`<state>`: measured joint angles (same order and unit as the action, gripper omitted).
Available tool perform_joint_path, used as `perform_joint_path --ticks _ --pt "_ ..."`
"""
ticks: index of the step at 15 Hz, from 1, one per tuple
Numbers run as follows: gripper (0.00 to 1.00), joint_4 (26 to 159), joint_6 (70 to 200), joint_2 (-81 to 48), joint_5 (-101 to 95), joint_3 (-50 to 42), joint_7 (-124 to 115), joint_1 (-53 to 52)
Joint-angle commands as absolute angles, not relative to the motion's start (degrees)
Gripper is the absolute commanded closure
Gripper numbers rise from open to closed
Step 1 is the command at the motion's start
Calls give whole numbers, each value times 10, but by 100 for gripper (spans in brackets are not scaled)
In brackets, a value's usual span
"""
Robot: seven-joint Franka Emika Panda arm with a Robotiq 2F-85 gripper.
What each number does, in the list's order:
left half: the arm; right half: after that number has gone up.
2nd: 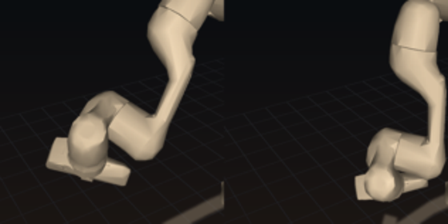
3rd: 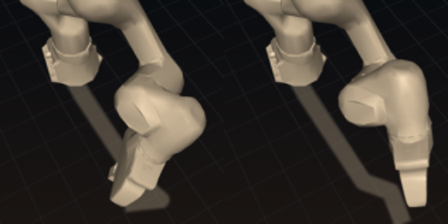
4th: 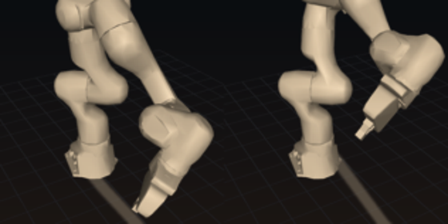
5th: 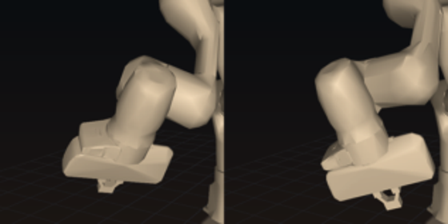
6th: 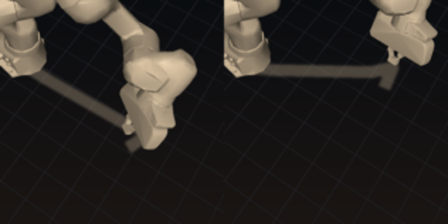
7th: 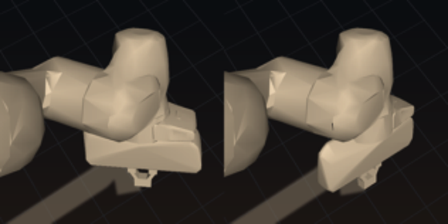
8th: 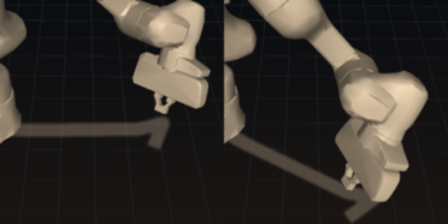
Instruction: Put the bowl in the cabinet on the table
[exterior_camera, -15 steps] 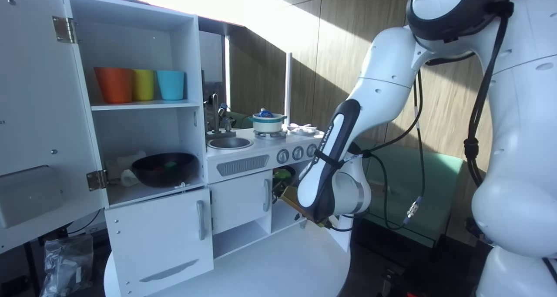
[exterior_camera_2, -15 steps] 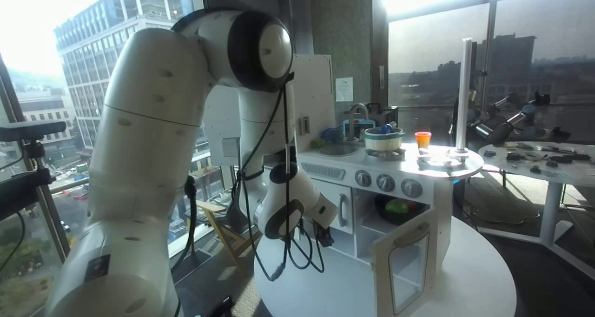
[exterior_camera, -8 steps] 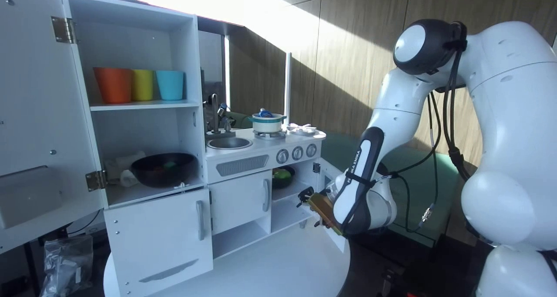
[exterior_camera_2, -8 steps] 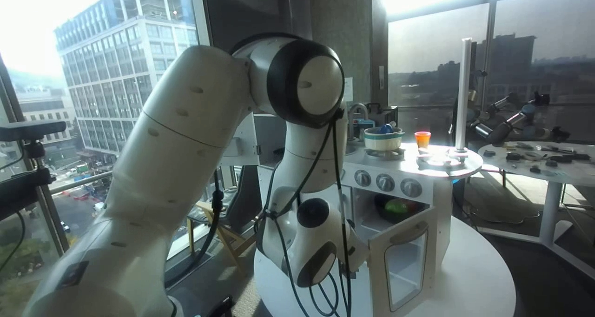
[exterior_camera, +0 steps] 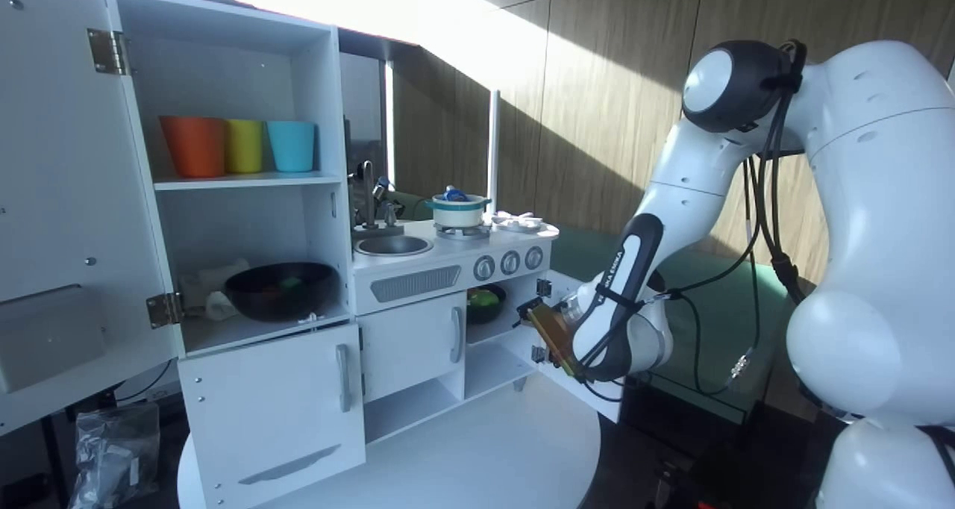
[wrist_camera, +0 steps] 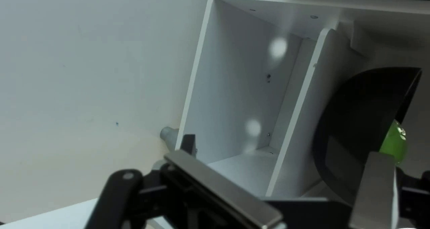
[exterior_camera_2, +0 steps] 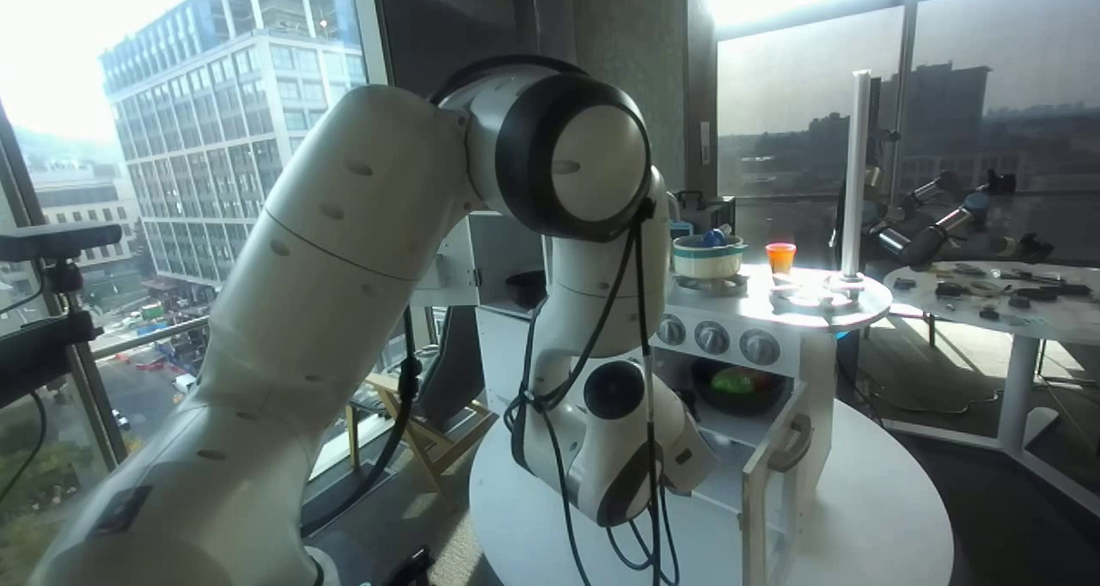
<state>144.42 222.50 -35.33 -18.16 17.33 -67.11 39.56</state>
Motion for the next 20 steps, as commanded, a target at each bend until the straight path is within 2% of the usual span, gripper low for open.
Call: perform_joint_path --ticks 1,12,20 --pt "0 1391 2200 -362 -240 186 -741 422" --pt "0 1285 2112 -401 -322 245 -812 479" --pt "0 1267 2190 -468 -362 241 -785 494"
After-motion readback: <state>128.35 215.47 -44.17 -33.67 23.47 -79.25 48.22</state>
